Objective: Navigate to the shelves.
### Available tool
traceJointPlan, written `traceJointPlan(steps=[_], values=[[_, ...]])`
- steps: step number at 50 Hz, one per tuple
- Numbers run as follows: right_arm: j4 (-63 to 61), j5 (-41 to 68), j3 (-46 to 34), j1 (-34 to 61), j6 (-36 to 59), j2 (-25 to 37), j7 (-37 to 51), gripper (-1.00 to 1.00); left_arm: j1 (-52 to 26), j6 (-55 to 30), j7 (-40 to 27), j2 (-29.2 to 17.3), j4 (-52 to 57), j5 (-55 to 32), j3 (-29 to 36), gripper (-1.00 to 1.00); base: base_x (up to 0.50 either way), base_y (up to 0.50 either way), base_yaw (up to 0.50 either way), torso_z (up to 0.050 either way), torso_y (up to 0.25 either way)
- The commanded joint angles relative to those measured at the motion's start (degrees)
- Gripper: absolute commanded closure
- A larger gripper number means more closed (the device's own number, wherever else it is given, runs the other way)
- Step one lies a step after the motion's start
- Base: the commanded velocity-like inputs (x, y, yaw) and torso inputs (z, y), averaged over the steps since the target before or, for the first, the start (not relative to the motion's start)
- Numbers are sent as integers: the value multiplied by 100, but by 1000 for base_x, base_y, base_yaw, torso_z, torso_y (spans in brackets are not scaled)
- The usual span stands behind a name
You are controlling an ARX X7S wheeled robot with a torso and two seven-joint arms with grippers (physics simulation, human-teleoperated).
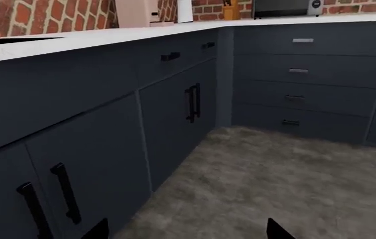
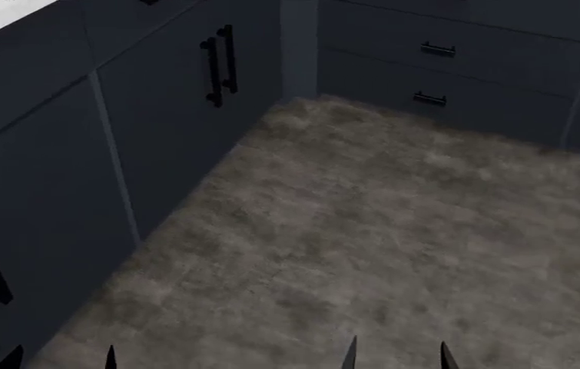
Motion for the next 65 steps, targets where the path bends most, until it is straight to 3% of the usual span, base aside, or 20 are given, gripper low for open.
traceJointPlan(steps=[1, 65], values=[[-54, -173, 34, -27, 35, -69, -106, -100, -25, 299, 185, 78, -152, 56, -90, -100, 0, 0, 0, 0, 0], [-55, 49, -132, -27, -196, 82, -136, -100, -49, 349, 82, -23, -166, -48, 37, -100, 187, -426, 0, 0, 0]])
